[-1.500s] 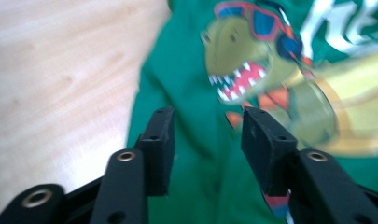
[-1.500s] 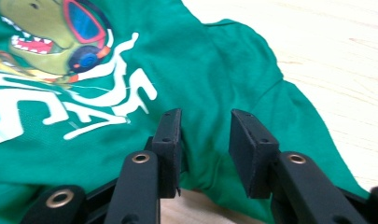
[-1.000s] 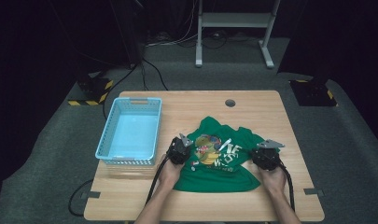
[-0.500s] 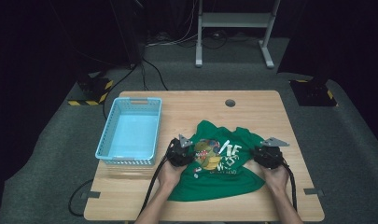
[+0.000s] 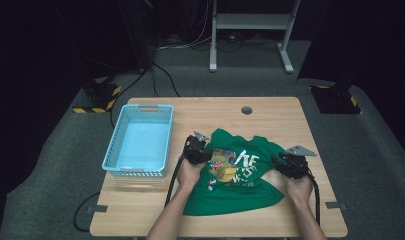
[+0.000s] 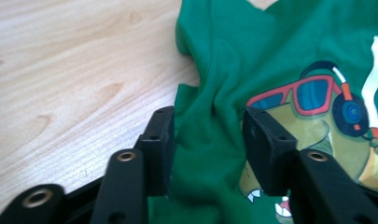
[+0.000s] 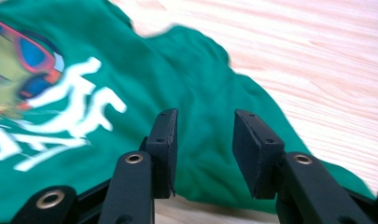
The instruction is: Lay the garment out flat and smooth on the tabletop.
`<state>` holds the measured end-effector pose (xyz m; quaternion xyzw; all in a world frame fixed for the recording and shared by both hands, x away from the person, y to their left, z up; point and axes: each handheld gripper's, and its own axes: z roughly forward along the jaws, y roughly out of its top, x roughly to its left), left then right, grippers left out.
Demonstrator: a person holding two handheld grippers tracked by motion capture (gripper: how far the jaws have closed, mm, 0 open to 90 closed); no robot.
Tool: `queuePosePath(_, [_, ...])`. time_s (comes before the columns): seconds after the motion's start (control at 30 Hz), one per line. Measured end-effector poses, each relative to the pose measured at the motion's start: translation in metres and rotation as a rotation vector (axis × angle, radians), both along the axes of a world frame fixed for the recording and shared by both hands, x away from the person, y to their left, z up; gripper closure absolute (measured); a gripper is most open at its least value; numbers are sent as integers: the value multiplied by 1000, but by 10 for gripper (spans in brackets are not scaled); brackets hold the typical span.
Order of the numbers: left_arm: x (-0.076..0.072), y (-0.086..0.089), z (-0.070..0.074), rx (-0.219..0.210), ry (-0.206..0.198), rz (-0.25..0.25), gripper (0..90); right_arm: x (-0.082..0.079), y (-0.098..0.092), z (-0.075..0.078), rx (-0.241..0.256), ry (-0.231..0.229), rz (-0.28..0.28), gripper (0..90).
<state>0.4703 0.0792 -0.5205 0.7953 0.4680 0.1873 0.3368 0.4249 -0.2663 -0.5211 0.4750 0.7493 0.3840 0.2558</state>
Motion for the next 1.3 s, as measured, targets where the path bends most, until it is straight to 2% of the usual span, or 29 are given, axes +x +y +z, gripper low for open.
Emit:
queuePosePath(0.03, [1, 0, -1, 9, 6, -3, 576, 2, 0, -2, -28, 14, -12, 606])
queuePosePath(0.1, [2, -3, -4, 45, 20, -15, 608, 5, -1, -6, -54, 45, -31, 604])
queuePosePath(0.2, [1, -5, -6, 69, 16, -48, 719, 11, -4, -15, -66, 94, -48, 638])
queuePosePath(0.3, [0, -6, -4, 93, 21, -59, 830, 13, -7, -16, -56, 99, -38, 822])
queuePosePath(0.33, [-1, -5, -4, 95, 21, -56, 840, 15, -7, -15, -57, 107, -36, 855])
queuePosePath(0.43, [-7, 2, -2, 84, 3, -41, 850, 19, -5, -12, -89, 102, -34, 872])
queuePosePath(0.5, [-14, 9, -2, 67, -3, -39, 850, 18, -5, -10, -68, 86, -38, 874])
queuePosePath(0.57, [-22, 15, -3, 48, 13, -43, 846, 17, -4, -8, -48, 78, -26, 872])
queuePosePath(0.63, [-29, 19, -5, 46, 22, -54, 822, 15, 0, -9, -60, 83, -9, 865])
queuePosePath(0.67, [-30, 21, -5, 51, 8, -38, 751, 15, 3, -10, -76, 94, 5, 842])
queuePosePath(0.7, [-30, 23, -4, 25, -4, -21, 660, 15, 6, -11, -95, 104, 7, 787])
queuePosePath(0.73, [-30, 25, -2, -6, -16, -7, 613, 15, 7, -12, -109, 95, 2, 747])
queuePosePath(0.8, [-27, 26, 5, -61, -52, 22, 556, 14, 7, -11, -96, 85, -9, 692])
queuePosePath(0.9, [-18, 21, 10, -66, -68, 30, 505, 17, 10, -10, -78, 71, -12, 636])
queuePosePath(1.0, [-4, 13, 10, -52, -59, 43, 497, 20, 12, -9, -82, 64, -12, 615])
queuePosePath(1.13, [13, 8, 4, -48, -5, 70, 495, 23, 10, -9, -69, 65, -20, 613])
queuePosePath(1.2, [18, 9, -1, -44, 34, 66, 517, 25, 9, -11, -69, 85, -25, 611])
queuePosePath(1.27, [20, 9, -4, -32, 50, 64, 557, 27, 7, -15, -73, 103, -20, 615])
queuePosePath(1.3, [20, 10, -6, -23, 58, 56, 605, 27, 6, -15, -57, 104, -19, 629])
